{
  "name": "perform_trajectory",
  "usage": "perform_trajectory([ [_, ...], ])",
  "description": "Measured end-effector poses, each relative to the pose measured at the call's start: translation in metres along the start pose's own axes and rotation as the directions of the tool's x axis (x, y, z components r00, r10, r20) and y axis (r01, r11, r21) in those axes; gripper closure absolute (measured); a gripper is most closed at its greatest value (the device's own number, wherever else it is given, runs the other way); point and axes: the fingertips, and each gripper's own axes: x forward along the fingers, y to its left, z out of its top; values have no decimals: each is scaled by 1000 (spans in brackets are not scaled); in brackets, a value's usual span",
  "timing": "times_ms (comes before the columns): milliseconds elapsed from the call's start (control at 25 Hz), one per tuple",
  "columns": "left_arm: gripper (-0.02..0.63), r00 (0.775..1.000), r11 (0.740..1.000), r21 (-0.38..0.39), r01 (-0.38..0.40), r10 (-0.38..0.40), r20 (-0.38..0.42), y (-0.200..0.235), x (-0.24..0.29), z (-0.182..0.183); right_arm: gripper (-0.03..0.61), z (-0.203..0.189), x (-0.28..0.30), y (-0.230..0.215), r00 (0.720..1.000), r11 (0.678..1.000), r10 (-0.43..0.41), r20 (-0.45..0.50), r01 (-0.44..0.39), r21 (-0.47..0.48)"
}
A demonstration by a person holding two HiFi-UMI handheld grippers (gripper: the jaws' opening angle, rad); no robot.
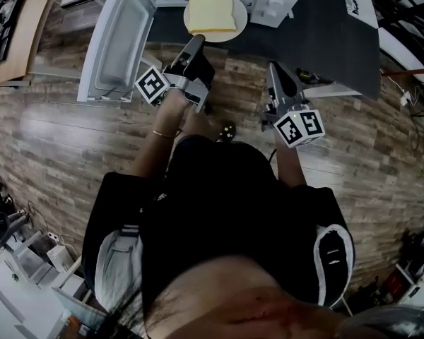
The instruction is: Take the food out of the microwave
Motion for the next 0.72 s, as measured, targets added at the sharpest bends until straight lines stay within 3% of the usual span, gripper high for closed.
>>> perform_trajectory([
  [720, 598, 979, 998, -66, 17, -30, -204, -10, 20, -71, 581, 29, 0, -37, 994, 992, -97, 47, 100, -76],
])
